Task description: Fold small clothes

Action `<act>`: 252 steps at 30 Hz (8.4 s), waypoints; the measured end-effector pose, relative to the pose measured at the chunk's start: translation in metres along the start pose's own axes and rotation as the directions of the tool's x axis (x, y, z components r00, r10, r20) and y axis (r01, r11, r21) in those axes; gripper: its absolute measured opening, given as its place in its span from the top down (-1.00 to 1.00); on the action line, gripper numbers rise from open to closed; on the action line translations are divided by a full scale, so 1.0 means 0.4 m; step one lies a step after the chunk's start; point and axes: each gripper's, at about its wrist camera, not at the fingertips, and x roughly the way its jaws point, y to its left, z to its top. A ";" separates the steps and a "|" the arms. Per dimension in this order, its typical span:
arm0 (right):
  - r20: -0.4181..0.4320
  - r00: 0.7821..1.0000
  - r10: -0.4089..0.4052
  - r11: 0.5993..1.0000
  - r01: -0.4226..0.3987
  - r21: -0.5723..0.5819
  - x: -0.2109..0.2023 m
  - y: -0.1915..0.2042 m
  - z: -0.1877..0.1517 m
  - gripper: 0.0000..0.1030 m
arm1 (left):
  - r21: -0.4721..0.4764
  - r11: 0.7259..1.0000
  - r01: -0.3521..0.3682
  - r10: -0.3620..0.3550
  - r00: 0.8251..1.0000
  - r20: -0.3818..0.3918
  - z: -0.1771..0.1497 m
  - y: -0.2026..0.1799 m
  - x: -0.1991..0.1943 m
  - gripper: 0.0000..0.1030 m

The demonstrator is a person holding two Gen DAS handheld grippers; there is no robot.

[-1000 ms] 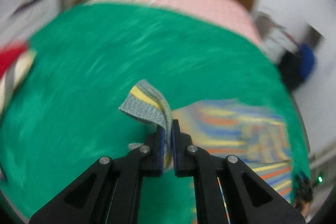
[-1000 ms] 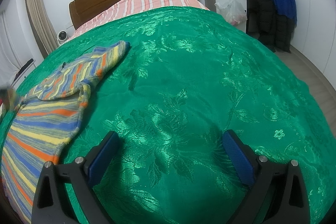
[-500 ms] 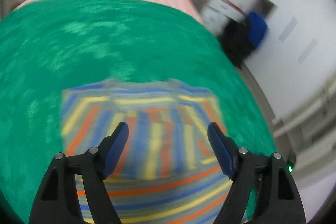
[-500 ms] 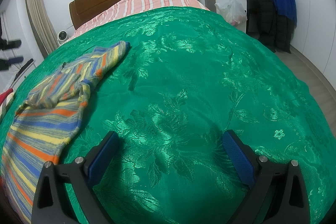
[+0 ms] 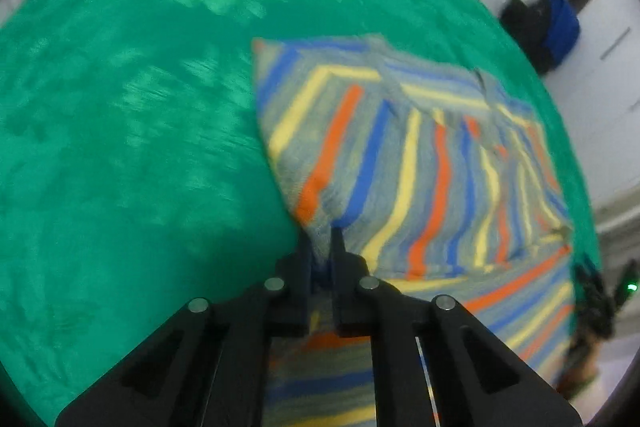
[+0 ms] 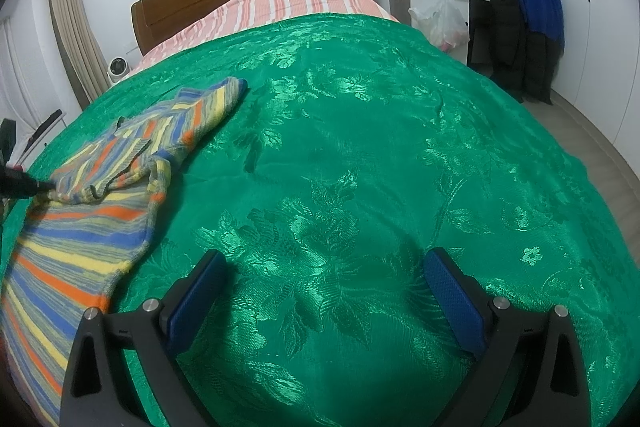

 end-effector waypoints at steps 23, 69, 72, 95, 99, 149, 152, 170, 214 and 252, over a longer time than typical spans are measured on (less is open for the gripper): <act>0.001 1.000 -0.004 1.000 0.004 0.000 0.002 0.003 0.001 -0.91 | -0.130 0.989 -0.070 0.082 0.992 0.095 0.198 0.088 0.095 0.96; -0.005 0.999 -0.039 0.999 0.039 -0.019 0.005 0.015 -0.003 -0.91 | 0.306 0.941 -0.143 0.109 0.986 0.126 -0.232 -0.296 -0.009 -0.95; -0.005 1.000 -0.028 1.000 0.028 -0.011 0.003 0.011 -0.002 -0.92 | 0.264 0.959 -0.103 0.066 0.987 0.144 -0.296 -0.223 -0.104 -0.95; -0.359 0.846 0.394 0.900 -0.435 -0.038 -0.335 0.153 -0.275 -0.67 | 0.055 0.997 0.057 -0.054 0.996 -0.069 -0.754 0.045 -0.293 -0.42; -0.395 0.823 0.409 0.896 -0.443 0.005 -0.312 0.167 -0.326 -0.43 | 0.057 0.994 0.092 -0.087 0.993 -0.085 -0.755 0.044 -0.298 -0.21; -0.217 0.833 0.510 0.860 -0.487 0.152 -0.345 0.119 -0.008 0.91 | -0.158 0.896 0.415 -0.394 0.907 0.147 -0.440 0.149 -0.412 0.95; -0.151 0.855 0.497 0.865 -0.474 0.162 -0.260 0.119 0.110 0.91 | -0.141 0.909 0.392 -0.369 0.914 0.167 -0.305 0.136 -0.331 0.95; -0.151 0.907 0.392 0.883 -0.325 0.338 0.358 0.116 0.429 0.71 | -0.311 0.937 0.159 -0.112 0.980 0.162 0.187 0.154 0.071 -0.24; -0.522 0.720 0.458 0.698 -0.655 -0.290 0.171 1.147 0.219 0.16 | -0.049 0.997 -0.059 0.073 0.924 0.375 -0.428 0.187 -0.112 -0.99; 0.067 0.954 0.292 0.911 -0.299 0.283 -0.345 0.081 -0.166 -0.04 | 0.681 0.731 -0.037 -0.156 0.963 0.221 -0.477 -0.694 -0.099 -0.88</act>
